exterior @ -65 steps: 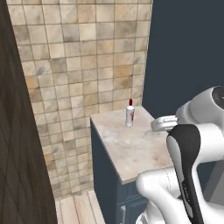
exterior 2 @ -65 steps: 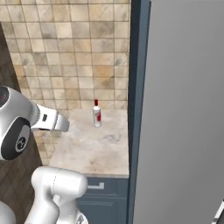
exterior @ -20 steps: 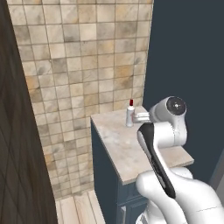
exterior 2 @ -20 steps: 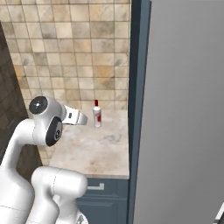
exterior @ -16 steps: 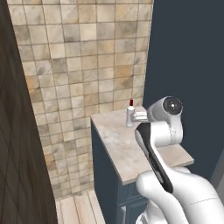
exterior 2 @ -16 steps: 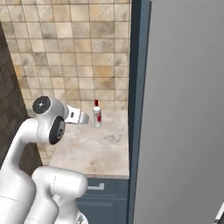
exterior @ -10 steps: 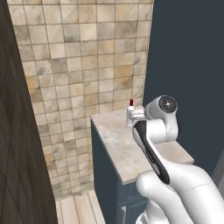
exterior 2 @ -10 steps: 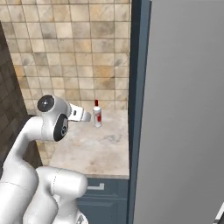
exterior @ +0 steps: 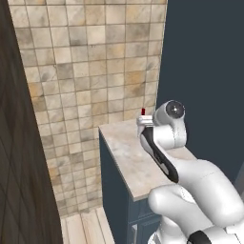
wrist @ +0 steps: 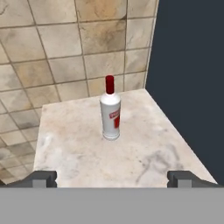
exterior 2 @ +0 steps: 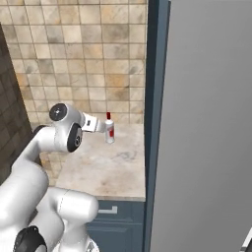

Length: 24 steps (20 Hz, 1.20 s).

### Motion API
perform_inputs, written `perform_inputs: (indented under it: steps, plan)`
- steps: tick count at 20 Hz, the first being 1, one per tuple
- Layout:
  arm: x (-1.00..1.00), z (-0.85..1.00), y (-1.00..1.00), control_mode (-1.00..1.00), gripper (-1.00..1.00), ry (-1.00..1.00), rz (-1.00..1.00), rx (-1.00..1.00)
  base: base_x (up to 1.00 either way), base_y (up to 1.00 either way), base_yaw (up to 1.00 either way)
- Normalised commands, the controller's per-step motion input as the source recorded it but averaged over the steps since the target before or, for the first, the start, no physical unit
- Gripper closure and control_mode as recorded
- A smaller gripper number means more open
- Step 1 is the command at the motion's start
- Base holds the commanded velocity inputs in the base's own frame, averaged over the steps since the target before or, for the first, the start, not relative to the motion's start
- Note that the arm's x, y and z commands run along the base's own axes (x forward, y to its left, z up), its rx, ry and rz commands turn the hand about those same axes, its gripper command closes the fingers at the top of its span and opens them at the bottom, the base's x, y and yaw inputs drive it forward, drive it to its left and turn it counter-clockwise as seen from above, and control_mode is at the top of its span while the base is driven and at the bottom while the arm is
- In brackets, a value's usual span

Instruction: Place the liquors on the top shelf of the fridge to keep them out of children's reach, and place the garlic on lower shelves for easy access.

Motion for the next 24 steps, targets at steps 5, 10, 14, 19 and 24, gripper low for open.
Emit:
perform_inputs:
  steps: [5,10,14,19,24]
  plan:
    - [0.34,-0.2,0.0,-1.0,-1.0,0.0,-0.02,0.0,0.0,0.0,0.0]
    - [0.32,-0.26,0.0,-1.0,-1.0,0.0,-0.04,0.0,0.0,0.0,0.0]
    - [0.32,-0.21,-0.01,-1.0,-1.0,0.01,-0.04,0.0,0.0,0.0,0.0]
    - [0.32,-0.18,-0.04,-1.0,-1.0,0.02,-0.04,0.0,0.0,0.0,0.0]
    - [0.33,-0.17,-0.04,-1.0,-1.0,0.02,-0.04,0.0,0.0,0.0,0.0]
